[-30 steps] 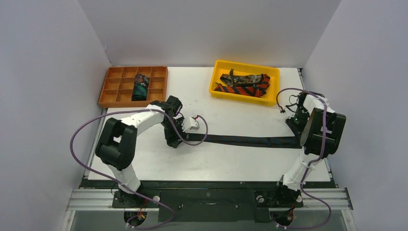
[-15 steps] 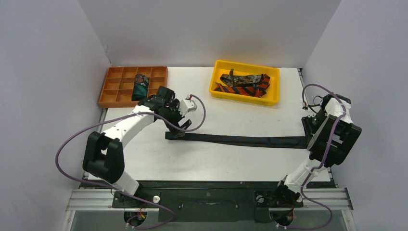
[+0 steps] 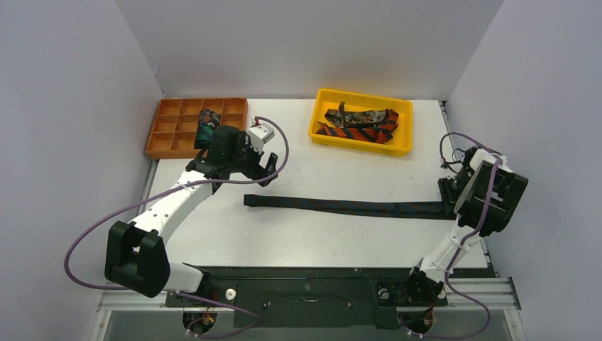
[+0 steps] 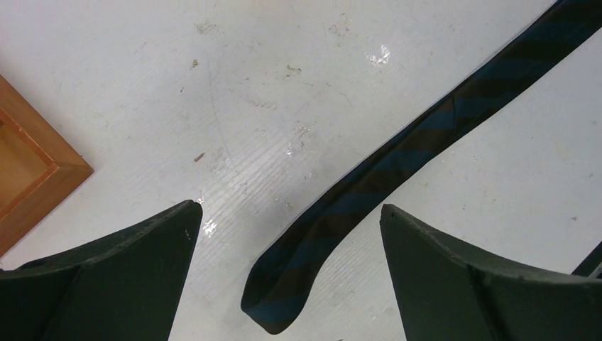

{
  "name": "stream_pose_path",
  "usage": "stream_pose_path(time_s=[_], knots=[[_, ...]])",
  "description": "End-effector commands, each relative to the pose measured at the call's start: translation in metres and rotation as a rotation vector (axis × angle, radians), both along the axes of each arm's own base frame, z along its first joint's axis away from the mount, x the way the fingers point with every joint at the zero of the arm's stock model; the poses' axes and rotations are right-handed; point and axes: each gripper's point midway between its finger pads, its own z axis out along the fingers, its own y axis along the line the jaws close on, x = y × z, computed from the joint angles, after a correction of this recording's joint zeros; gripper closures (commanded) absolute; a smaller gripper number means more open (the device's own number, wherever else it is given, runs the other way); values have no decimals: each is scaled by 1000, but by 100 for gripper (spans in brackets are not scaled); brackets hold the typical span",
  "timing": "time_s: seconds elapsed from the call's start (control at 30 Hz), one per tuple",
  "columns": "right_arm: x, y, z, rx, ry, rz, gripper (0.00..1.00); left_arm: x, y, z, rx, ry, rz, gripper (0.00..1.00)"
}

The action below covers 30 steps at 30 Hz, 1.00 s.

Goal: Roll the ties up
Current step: Roll the tie at the center of the board.

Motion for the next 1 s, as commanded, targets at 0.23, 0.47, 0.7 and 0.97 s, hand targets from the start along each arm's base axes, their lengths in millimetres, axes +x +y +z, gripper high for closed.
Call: stream_pose_path(time_s=[0.23,0.47,0.7,0.97], knots=[[-16,-28,-9,-110,98,61,100,10,-12,26,-194,15,90,3],[-21,-67,56,-186,30,70,100,5,-14,18,-210,34,85,3],[-29,-65,119,-214,-49,117,100,3,-14,8,-210,57,93,3],[-15,24,114,21,-101,185,100,-3,-16,1,-210,88,75,3]])
